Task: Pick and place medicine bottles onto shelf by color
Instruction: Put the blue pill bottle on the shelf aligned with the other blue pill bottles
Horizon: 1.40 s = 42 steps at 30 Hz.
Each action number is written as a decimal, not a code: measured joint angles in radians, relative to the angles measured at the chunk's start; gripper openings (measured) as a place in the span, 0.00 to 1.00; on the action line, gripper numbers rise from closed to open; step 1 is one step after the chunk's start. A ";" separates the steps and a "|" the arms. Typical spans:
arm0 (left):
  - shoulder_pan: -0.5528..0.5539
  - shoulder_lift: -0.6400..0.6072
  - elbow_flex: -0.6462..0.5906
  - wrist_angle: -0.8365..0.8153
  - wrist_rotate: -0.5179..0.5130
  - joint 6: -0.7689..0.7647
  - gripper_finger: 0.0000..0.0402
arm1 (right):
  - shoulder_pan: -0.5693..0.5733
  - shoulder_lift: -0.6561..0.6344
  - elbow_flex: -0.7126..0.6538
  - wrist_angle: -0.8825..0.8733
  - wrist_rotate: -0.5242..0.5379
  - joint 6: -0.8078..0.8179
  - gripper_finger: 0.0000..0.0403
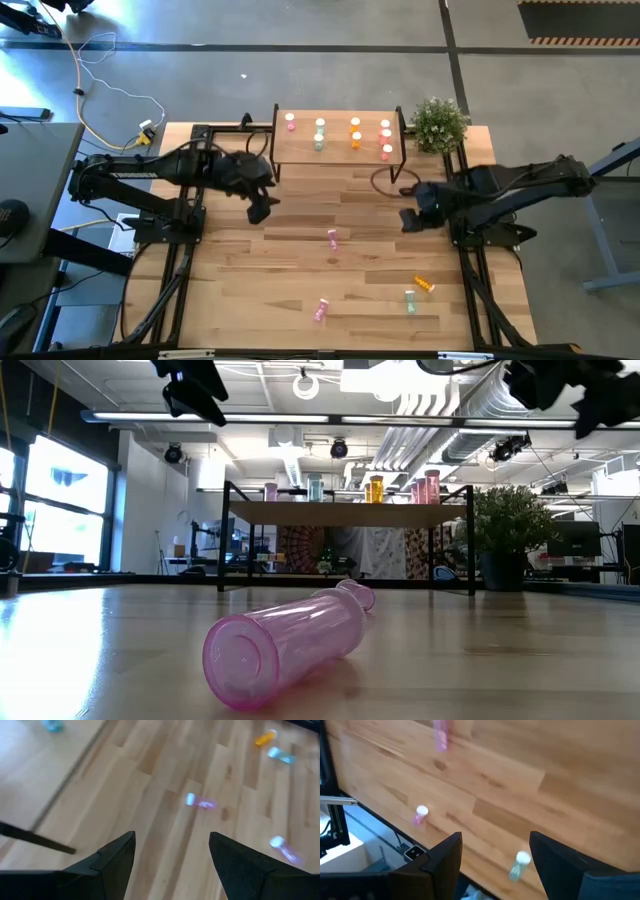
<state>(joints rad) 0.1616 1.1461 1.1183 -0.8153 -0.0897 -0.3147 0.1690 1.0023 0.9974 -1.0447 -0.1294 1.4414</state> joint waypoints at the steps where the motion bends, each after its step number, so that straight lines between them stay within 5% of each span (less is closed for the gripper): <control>1: -0.022 -0.001 -0.009 0.007 0.000 -0.005 0.61 | 0.026 0.000 -0.022 0.024 -0.001 0.048 0.56; 11: -0.171 0.000 -0.064 0.034 -0.025 -0.034 0.61 | 0.294 0.029 -0.185 0.326 0.007 0.452 0.56; 21: -0.183 0.000 -0.064 0.071 -0.057 -0.066 0.61 | 0.490 0.203 -0.188 0.407 0.014 0.628 0.56; 42: -0.183 0.001 -0.064 0.073 -0.056 -0.102 0.61 | 0.561 0.521 -0.188 0.488 0.048 0.698 0.56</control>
<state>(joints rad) -0.0216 1.1473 1.0546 -0.7422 -0.1459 -0.4168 0.7296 1.5231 0.8093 -0.5571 -0.0811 2.1399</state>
